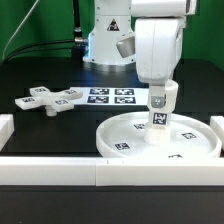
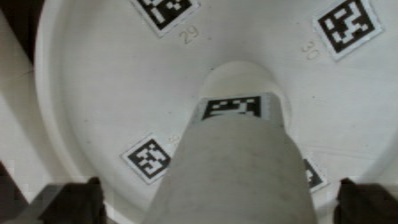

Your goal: Assemble round table

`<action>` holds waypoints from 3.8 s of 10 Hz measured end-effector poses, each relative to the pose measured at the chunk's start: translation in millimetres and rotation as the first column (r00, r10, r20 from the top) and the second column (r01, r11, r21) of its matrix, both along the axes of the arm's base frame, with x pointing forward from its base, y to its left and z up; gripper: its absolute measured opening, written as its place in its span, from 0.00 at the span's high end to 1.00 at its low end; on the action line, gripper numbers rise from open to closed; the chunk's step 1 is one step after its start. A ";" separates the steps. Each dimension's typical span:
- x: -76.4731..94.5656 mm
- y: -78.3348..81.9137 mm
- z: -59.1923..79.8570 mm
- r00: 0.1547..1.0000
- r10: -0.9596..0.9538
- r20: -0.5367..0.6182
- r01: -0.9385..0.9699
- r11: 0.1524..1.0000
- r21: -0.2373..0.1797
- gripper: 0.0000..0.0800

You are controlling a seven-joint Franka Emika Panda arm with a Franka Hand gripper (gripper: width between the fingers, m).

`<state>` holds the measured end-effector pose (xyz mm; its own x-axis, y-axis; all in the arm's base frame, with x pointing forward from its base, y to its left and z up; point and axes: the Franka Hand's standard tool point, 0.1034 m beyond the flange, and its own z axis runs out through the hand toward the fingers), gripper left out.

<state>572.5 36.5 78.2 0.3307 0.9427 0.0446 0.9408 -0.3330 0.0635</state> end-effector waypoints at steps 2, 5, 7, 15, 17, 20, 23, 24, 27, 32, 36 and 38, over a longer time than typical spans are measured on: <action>-1.8 -1.0 -1.4 1.000 -0.001 -0.004 0.001 1.000 0.000 0.25; -6.5 -0.9 -3.9 1.000 -0.001 -0.024 0.001 1.000 -0.001 0.48; -6.7 -0.9 -4.0 1.000 -0.019 -0.025 0.019 1.000 0.000 0.48; -8.0 -9.2 -5.8 0.826 -0.561 -0.060 0.563 0.825 0.051 0.48; -8.3 -8.5 -6.0 0.711 -0.700 -0.076 0.703 0.709 0.055 0.48; -12.6 0.4 -7.2 0.313 -0.941 -0.130 0.949 0.305 0.079 0.48; -13.1 1.3 -7.8 -0.001 -0.986 -0.164 0.998 -0.010 0.054 0.48; -13.1 1.4 -7.8 -0.069 -0.983 -0.170 0.996 -0.078 0.048 0.48; -13.3 1.8 -8.0 -0.239 -0.953 -0.187 0.968 -0.249 0.029 0.48; -15.6 6.7 -9.3 -0.687 -0.690 -0.227 0.716 -0.696 -0.054 0.48; -14.7 7.0 -9.3 -0.818 -0.527 -0.232 0.560 -0.821 -0.110 0.48; -14.8 7.6 -9.5 -0.806 -0.543 -0.235 0.577 -0.810 -0.108 0.48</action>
Offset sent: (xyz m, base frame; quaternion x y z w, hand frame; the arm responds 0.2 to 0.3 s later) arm 0.0000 0.0000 0.0000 0.0000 0.0000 0.0000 1.0000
